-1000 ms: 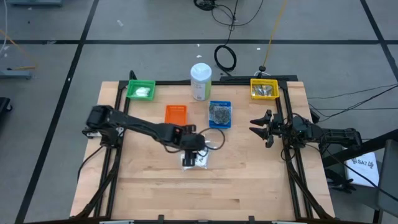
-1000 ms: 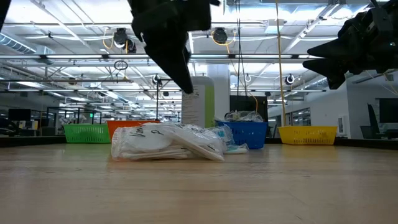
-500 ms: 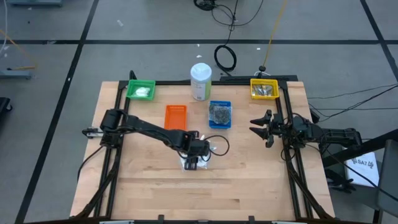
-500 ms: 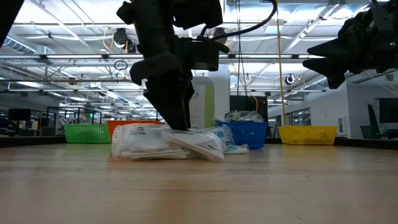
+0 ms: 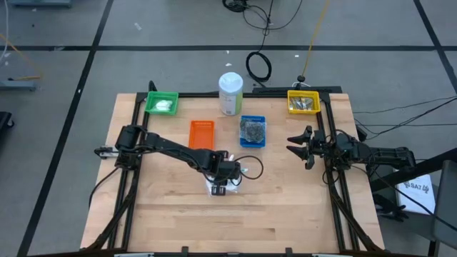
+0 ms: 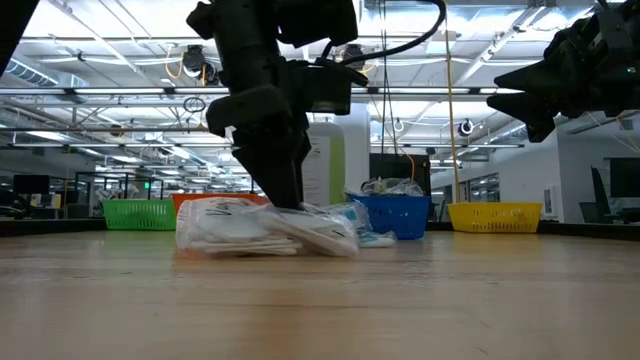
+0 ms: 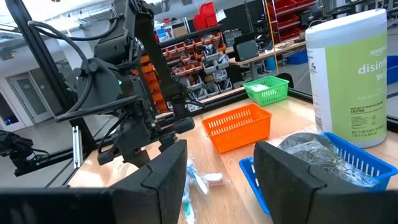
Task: Pick & Place Travel size toiletries
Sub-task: Put the right cotton pack into the green bin, then put the cotton pack into the green bin
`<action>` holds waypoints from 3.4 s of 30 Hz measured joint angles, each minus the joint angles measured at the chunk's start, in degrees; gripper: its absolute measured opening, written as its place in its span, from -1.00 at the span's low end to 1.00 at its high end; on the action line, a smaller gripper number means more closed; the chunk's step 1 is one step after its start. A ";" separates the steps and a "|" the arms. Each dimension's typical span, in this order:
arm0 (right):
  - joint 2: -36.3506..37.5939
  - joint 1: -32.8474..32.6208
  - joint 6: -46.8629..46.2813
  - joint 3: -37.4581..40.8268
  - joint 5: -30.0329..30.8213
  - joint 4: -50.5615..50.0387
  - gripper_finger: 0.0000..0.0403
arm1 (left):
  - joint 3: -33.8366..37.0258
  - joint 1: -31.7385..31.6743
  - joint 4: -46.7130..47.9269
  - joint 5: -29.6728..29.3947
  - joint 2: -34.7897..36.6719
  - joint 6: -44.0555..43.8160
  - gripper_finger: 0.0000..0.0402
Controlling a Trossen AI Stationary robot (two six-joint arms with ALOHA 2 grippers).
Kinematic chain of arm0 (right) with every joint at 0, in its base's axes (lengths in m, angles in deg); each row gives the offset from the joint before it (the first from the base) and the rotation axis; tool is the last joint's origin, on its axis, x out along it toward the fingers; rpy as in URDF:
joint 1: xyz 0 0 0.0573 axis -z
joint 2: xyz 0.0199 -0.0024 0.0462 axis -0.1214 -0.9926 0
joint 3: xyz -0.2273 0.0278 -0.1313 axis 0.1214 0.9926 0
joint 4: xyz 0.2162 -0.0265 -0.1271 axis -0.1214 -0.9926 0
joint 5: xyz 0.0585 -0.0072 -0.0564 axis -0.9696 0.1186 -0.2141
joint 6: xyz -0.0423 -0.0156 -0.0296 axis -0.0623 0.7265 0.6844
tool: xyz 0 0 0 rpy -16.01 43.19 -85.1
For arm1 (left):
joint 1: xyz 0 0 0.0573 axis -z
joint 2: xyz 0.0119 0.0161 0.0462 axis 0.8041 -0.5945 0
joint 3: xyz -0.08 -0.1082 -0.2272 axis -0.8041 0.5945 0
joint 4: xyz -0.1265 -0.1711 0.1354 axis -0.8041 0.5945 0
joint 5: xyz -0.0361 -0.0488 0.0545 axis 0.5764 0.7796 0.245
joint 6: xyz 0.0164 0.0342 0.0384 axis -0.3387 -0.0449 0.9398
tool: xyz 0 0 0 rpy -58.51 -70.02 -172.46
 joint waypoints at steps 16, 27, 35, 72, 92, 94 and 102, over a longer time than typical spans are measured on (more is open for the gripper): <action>-0.02 -0.02 0.00 -0.02 0.00 -0.02 -0.13 | 0.07 -1.00 0.08 4.34 5.25 1.95 -0.98; -0.02 -0.02 0.00 0.00 0.00 0.00 -0.12 | 0.07 -1.26 1.51 -4.36 20.66 -2.25 -0.97; -0.04 0.00 0.00 0.00 0.00 0.00 -0.13 | 0.07 -5.21 13.09 -23.32 32.35 -11.83 -0.99; -0.07 -0.02 0.17 -0.02 0.00 0.00 -0.13 | 34.62 -63.52 -6.52 -20.44 37.87 -19.93 -0.98; -0.07 -0.02 0.17 -0.02 0.00 0.00 -0.12 | 34.24 -63.17 -6.67 -18.68 37.87 -15.90 -0.16; -0.07 -0.02 0.17 -0.01 0.00 0.00 -0.13 | 33.27 -63.19 -6.24 -15.37 38.17 -10.46 -0.04; -0.07 -0.02 0.17 -0.01 0.01 0.00 -0.12 | 26.38 -61.18 1.23 1.66 42.80 -7.98 0.23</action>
